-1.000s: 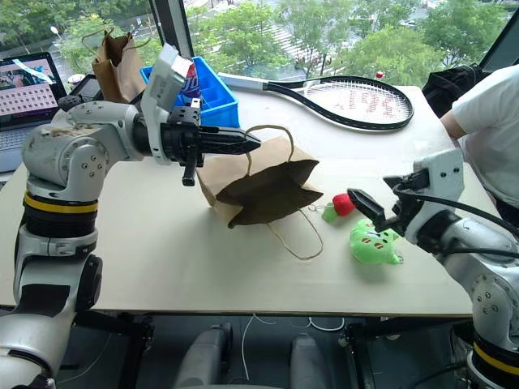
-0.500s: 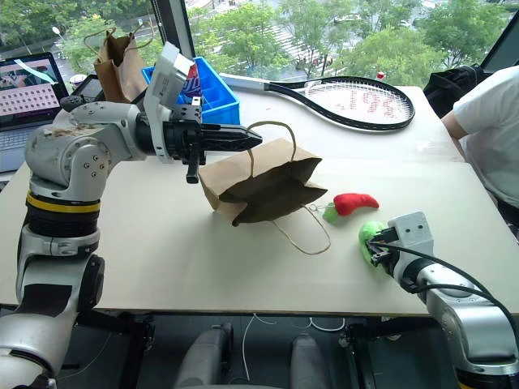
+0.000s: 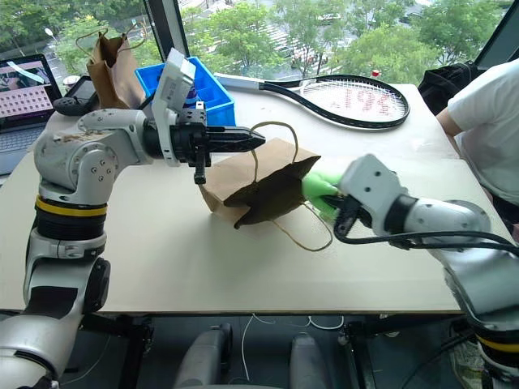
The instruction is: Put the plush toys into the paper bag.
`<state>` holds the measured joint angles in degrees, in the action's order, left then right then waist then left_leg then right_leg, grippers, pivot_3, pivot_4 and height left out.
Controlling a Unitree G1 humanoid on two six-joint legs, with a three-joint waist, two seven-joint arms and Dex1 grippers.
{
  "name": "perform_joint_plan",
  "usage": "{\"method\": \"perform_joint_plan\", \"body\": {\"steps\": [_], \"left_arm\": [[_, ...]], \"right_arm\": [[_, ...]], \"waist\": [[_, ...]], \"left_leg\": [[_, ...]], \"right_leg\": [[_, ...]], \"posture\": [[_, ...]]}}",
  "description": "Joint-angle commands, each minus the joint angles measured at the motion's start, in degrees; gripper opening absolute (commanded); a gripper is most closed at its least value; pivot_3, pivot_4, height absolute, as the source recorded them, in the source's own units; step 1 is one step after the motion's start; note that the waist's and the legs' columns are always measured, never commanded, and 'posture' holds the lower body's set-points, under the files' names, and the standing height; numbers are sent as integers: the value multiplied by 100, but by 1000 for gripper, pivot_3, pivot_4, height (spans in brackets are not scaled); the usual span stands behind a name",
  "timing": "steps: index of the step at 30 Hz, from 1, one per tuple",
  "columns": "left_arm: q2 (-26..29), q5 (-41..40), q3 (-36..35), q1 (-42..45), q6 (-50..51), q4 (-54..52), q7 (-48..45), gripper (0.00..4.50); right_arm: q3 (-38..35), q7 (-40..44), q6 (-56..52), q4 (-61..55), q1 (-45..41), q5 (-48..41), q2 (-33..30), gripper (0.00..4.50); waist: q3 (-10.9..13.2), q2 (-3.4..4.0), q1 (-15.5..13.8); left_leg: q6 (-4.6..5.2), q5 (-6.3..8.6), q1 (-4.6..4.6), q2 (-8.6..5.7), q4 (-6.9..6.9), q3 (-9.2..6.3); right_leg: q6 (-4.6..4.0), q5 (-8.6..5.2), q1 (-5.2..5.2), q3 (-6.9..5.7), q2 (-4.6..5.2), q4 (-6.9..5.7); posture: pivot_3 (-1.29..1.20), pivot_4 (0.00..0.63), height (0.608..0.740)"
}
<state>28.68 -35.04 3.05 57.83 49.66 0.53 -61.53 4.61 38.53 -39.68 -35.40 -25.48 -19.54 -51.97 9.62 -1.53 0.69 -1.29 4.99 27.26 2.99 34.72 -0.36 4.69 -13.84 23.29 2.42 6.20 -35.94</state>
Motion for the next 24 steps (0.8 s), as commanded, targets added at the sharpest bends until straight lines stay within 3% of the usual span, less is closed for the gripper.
{"method": "perform_joint_plan", "body": {"steps": [1, 9, 13, 15, 17, 24], "left_arm": [[-77, -203, -117, 42, 98, -307, 128, 0], [-627, -662, -224, -27, 521, -654, 701, 0], [-686, -878, -298, -115, 723, -844, 903, 0], [-653, -910, -321, -151, 750, -892, 980, 0], [-594, -917, -351, -181, 753, -910, 1040, 0], [-483, -926, -357, -274, 733, -974, 1095, 0]], "right_arm": [[774, 63, 41, -67, -461, 450, 222, 9], [1701, 222, 916, 1151, -975, 1485, 757, 9], [2016, -177, 1853, 2258, -1151, 2145, 1487, 9], [1778, -396, 2071, 2603, -1044, 2056, 1927, 9], [1582, -383, 2025, 2701, -868, 1851, 2186, 1006], [806, -330, 1601, 2189, -246, 1337, 2397, 3291]], "waist": [[0, 0, -7], [1, -1, -69], [0, -1, -2], [1, 1, 12], [2, -1, 12], [2, -1, -34]], "left_leg": [[0, 0, 0, 0, -1, 0], [2, -1, 6, -4, 4, 0], [3, -2, -1, -3, 1, 0], [3, -3, -1, -3, 0, -1], [4, -3, -2, -2, 0, -2], [3, -2, 0, -4, -1, -3]], "right_leg": [[0, 0, 1, 0, 0, 0], [-8, 6, 0, 1, 0, -1], [-5, 7, 2, 0, -1, -10], [7, 15, 3, 0, -2, -15], [13, 33, 2, 0, -4, -18], [11, 35, -3, 0, -4, -13]], "posture": [[0, 150, 740], [0, 150, 740], [0, 150, 740], [0, 150, 740], [0, 150, 740], [0, 150, 740]]}}
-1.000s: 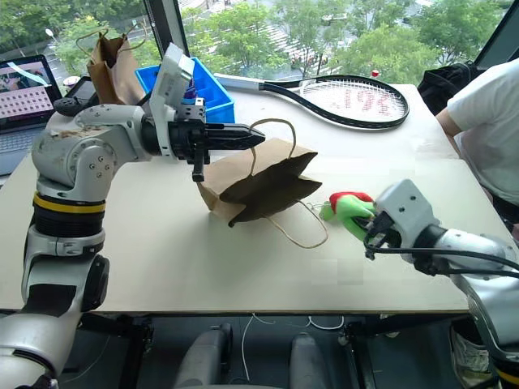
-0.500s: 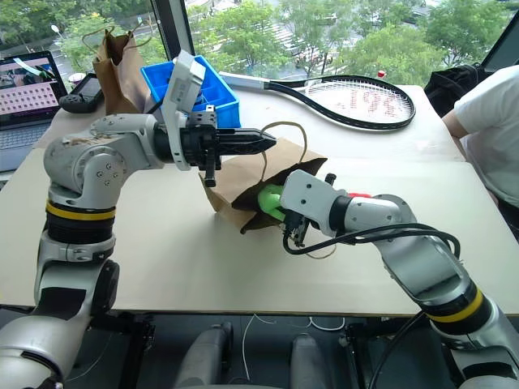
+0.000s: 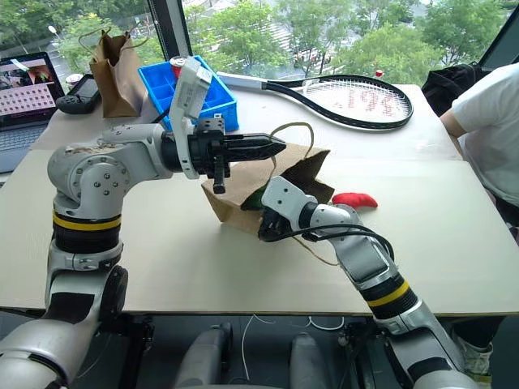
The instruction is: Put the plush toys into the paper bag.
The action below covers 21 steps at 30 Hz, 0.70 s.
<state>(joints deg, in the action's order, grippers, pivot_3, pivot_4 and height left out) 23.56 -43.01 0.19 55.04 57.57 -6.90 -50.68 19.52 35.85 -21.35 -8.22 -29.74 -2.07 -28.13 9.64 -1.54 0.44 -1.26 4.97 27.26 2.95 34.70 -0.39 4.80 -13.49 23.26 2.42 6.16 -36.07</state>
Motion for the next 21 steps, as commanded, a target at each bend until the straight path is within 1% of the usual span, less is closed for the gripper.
{"method": "perform_joint_plan", "body": {"steps": [1, 2, 3, 8, 11, 13, 15, 17, 21], "left_arm": [[23, -128, -65, -10, -63, -238, 16, 0], [13, -134, -59, -23, -61, -244, 18, 0], [8, -140, -40, -46, -58, -254, 2, 0], [14, -112, 67, -140, -67, -277, -79, 0], [8, -132, 69, -144, -58, -271, -78, 0], [3, -157, 70, -165, -33, -310, -65, 0], [0, -191, 65, -193, 4, -375, -44, 0], [8, -205, 57, -195, 15, -384, -37, 0], [57, -235, 56, -188, 21, -399, -18, 0]], "right_arm": [[-912, -71, -399, -698, 280, -579, 13, 3731], [-1118, -55, -569, -846, 361, -745, 2, 3983], [-1319, 4, -741, -1012, 447, -922, -56, 4378], [-2442, 324, -1540, -1714, 868, -1948, -456, 4378], [-3120, 587, -1856, -1800, 1155, -2547, -763, 4378], [-3476, 561, -1863, -1492, 1237, -2600, -943, 4378], [-3742, 305, -1739, -922, 1134, -2522, -928, 4378], [-3696, 189, -1638, -404, 988, -2366, -933, 4378], [-3565, -322, -1080, 1445, 273, -1955, -513, 4378]], "waist": [[0, 0, -9], [0, 0, -7], [0, 0, -7], [0, 0, -6], [1, -1, -27], [1, -1, -32], [1, -1, -27], [1, -1, -5], [1, 0, 68]], "left_leg": [[-1, 0, 0, 0, 0, 0], [-1, 0, -1, 1, 0, 0], [-1, 0, -1, 1, -1, 0], [-1, 1, -2, 1, -1, 0], [-1, 1, -1, 1, -1, 0], [-1, 1, -1, 1, 0, 0], [-1, 1, -2, 1, 0, 0], [-2, 2, -5, 1, 2, 0], [-2, 1, -10, 1, 1, 0]], "right_leg": [[-2, -1, 0, 0, 0, 0], [-4, -1, 0, 0, 0, 0], [-5, -2, 0, 0, 0, 0], [-13, -6, 0, 0, 0, -1], [-34, -19, -2, 1, 1, 1], [-36, -19, -3, 2, 1, 4], [-36, -19, -3, 1, 1, 4], [-34, -20, -3, 1, 1, 5], [-34, -19, -2, 2, 1, 3]], "posture": [[0, 150, 740], [0, 150, 740], [0, 150, 740], [0, 150, 740], [0, 150, 740], [0, 150, 740], [0, 150, 740], [0, 150, 740], [0, 150, 740]]}}
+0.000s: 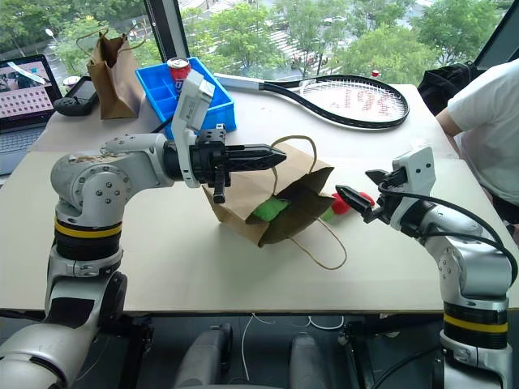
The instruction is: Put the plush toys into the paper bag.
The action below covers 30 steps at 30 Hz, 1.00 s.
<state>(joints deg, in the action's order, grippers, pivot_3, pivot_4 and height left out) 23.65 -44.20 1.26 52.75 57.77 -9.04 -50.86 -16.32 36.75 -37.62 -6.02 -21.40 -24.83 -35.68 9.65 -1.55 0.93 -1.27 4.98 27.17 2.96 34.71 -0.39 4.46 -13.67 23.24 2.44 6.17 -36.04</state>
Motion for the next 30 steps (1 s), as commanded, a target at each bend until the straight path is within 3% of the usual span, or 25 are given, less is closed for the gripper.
{"method": "perform_joint_plan", "body": {"steps": [1, 11, 12, 16, 22, 25, 30], "left_arm": [[62, -113, -52, 42, -3, -190, 10, 0], [186, -140, -98, -9, -45, -320, 145, 0], [203, -134, -105, -14, -50, -325, 158, 0], [234, -123, -124, -14, -62, -305, 209, 0], [221, -103, -54, 27, -118, -202, 157, 0], [164, -73, -1, 88, -162, -110, 126, 0], [136, -74, 46, 133, -181, -43, 33, 0]], "right_arm": [[89, -482, 650, 1567, -682, 432, 303, 4378], [709, -621, 1567, 4287, -1328, 1243, 789, 4378], [720, -592, 1572, 4306, -1285, 1260, 776, 3877], [655, -479, 1595, 3794, -924, 1207, 576, 2614], [246, -283, 913, 2031, -230, 727, 77, 626], [-416, -39, 22, 798, 8, -135, -314, 64], [-592, 449, -1423, -1063, 329, -1266, -1138, 14]], "waist": [[0, 0, 30], [3, 5, -3], [3, 5, -9], [3, 5, -28], [3, 5, -101], [6, 10, -118], [9, 15, -61]], "left_leg": [[1, 0, -2, 0, -1, 0], [3, -2, 2, -7, -10, -1], [3, -2, -1, -7, -10, -3], [1, -1, -13, -7, -6, -4], [0, 0, -7, -10, 0, -4], [0, 0, 5, -10, -1, -3], [2, -1, 9, -9, -4, -3]], "right_leg": [[0, 0, 0, 1, 0, 0], [38, 17, -5, 5, -1, 3], [38, 17, -9, 3, 0, 3], [33, 13, -24, 2, -1, 3], [9, -7, -30, 4, 0, 5], [8, -6, -18, 6, 0, 4], [9, -7, -7, 9, 0, 1]], "posture": [[0, 150, 740], [0, 150, 740], [0, 150, 740], [0, 150, 740], [0, 150, 740], [0, 150, 740], [0, 150, 740]]}}
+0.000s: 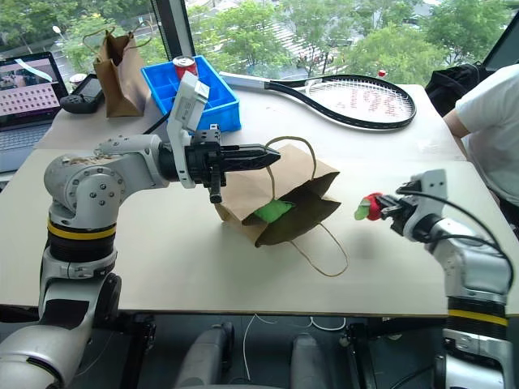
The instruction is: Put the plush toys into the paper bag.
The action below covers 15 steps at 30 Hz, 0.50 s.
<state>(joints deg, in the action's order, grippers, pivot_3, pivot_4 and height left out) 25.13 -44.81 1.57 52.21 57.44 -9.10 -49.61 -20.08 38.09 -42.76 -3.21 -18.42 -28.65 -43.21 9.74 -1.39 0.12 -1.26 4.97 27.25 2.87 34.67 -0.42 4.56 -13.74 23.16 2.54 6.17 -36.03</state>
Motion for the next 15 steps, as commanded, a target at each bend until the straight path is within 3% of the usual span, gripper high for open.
{"method": "perform_joint_plan", "body": {"steps": [1, 7, 15], "left_arm": [[-24, -3, 27, 196, -159, -21, -105, 0], [-96, 55, 77, 267, -213, 64, -143, 0], [-24, 103, 97, 390, -250, 125, -223, 0]], "right_arm": [[-177, 285, -1186, -1615, -6, -1145, -395, 14], [500, -390, -2198, -2386, -501, -1936, 173, 14], [1372, -1030, -1654, -1820, -830, -1246, 1096, 14]], "waist": [[0, 0, 46], [0, -4, 76], [0, -4, 21]], "left_leg": [[0, 0, -3, 3, -2, 0], [-1, 1, -8, 7, 3, -1], [-1, 1, 5, 4, 4, -1]], "right_leg": [[2, -2, -1, -1, 0, 0], [10, -11, -3, -2, -3, 1], [-14, 3, 1, -1, -2, 11]], "posture": [[0, 150, 740], [0, 150, 740], [0, 150, 740]]}}
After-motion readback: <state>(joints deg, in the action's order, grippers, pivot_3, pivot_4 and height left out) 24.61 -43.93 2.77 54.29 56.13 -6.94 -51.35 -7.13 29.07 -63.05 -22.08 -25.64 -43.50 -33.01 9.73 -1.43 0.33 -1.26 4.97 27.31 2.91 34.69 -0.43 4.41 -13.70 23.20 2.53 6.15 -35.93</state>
